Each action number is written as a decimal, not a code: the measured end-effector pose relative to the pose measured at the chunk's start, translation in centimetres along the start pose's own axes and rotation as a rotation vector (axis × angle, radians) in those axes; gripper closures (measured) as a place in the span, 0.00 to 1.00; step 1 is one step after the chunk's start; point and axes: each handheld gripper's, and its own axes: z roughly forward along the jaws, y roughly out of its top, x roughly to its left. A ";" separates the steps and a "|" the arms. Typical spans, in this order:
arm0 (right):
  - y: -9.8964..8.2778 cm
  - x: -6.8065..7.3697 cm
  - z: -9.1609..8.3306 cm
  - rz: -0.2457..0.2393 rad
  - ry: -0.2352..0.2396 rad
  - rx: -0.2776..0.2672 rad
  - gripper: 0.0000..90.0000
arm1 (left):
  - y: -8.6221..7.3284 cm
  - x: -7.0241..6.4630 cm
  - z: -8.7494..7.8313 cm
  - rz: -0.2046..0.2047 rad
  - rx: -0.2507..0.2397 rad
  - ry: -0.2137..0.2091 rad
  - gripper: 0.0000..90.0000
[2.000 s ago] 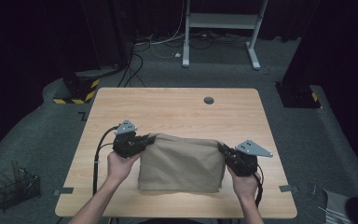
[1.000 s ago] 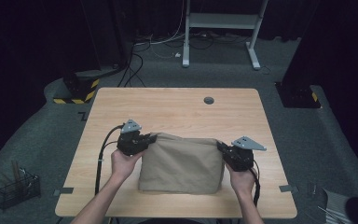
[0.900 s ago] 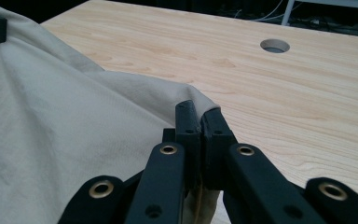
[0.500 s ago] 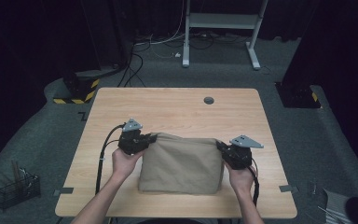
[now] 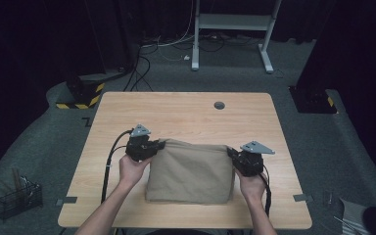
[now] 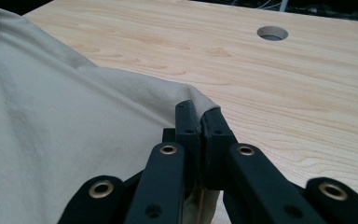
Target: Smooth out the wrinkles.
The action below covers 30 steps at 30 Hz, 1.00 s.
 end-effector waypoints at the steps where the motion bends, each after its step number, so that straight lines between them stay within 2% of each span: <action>1: 0.0 0.0 0.0 0.000 -0.001 0.002 0.97 | 0.0 0.0 0.0 -0.002 0.000 -0.001 0.90; 5: 0.0 -0.1 0.2 0.003 -0.003 0.004 0.97 | 0.0 0.2 0.2 0.008 0.010 0.003 0.90; 30: -0.7 -1.2 1.9 0.042 -0.011 0.045 0.96 | -0.2 0.9 1.9 -0.019 0.043 0.023 0.89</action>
